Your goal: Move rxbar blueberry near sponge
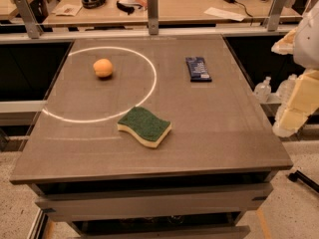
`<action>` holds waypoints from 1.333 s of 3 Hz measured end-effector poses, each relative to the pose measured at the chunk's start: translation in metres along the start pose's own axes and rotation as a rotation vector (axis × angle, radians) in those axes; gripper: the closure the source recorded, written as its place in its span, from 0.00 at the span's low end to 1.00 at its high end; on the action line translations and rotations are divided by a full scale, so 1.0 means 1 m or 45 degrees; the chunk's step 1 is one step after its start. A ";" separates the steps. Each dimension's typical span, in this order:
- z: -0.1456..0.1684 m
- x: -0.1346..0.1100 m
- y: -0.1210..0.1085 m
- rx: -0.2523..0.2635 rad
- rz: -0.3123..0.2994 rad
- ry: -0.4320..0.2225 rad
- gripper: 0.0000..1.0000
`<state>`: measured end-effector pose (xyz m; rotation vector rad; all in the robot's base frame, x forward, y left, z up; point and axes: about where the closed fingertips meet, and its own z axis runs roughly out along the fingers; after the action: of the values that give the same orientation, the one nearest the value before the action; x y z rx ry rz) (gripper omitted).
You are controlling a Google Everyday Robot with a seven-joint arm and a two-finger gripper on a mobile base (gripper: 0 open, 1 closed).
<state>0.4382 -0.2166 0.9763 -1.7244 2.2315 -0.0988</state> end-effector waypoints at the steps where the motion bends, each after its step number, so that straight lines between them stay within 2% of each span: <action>1: 0.000 0.000 0.000 0.000 0.000 0.000 0.00; 2: 0.000 -0.004 -0.003 0.018 -0.001 -0.034 0.00; 3: 0.003 -0.006 -0.012 0.049 0.014 -0.139 0.00; 4: 0.015 -0.004 -0.022 0.076 0.090 -0.265 0.00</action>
Offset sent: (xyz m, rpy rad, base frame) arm 0.0083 0.0064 -0.0024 0.0537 -0.0300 0.0117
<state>0.4641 -0.2165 0.9682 -1.5469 2.1126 0.0292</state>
